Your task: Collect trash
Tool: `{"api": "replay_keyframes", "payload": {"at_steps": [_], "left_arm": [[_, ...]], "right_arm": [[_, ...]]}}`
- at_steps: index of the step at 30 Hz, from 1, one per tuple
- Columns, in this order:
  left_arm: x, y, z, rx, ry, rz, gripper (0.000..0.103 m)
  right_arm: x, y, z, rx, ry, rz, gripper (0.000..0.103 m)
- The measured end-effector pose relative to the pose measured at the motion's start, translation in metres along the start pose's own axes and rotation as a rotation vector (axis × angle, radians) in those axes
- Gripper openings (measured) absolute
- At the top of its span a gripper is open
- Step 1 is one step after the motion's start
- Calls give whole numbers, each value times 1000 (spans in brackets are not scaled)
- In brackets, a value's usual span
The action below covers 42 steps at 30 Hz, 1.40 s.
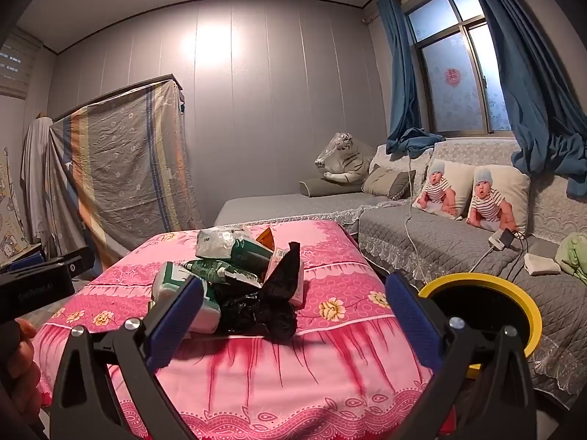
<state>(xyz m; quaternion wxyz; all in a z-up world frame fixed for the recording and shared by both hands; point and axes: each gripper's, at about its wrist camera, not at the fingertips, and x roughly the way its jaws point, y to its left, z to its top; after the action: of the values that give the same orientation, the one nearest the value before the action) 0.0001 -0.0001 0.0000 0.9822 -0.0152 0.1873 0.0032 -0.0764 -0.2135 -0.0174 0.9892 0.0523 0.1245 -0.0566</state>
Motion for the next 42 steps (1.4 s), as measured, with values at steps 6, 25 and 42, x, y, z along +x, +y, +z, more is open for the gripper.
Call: {"api": "replay_keyframes", "payload": {"at_steps": [6, 25, 42], "left_arm": [[-1, -4, 1, 11, -5, 3, 96], [0, 2, 1, -6, 5, -4, 96], [3, 2, -2, -9, 13, -5, 96]], "right_arm": [[0, 0, 1, 1, -3, -1, 96], [2, 0, -1, 1, -7, 1, 96], [2, -1, -1, 6, -1, 2, 96]]}}
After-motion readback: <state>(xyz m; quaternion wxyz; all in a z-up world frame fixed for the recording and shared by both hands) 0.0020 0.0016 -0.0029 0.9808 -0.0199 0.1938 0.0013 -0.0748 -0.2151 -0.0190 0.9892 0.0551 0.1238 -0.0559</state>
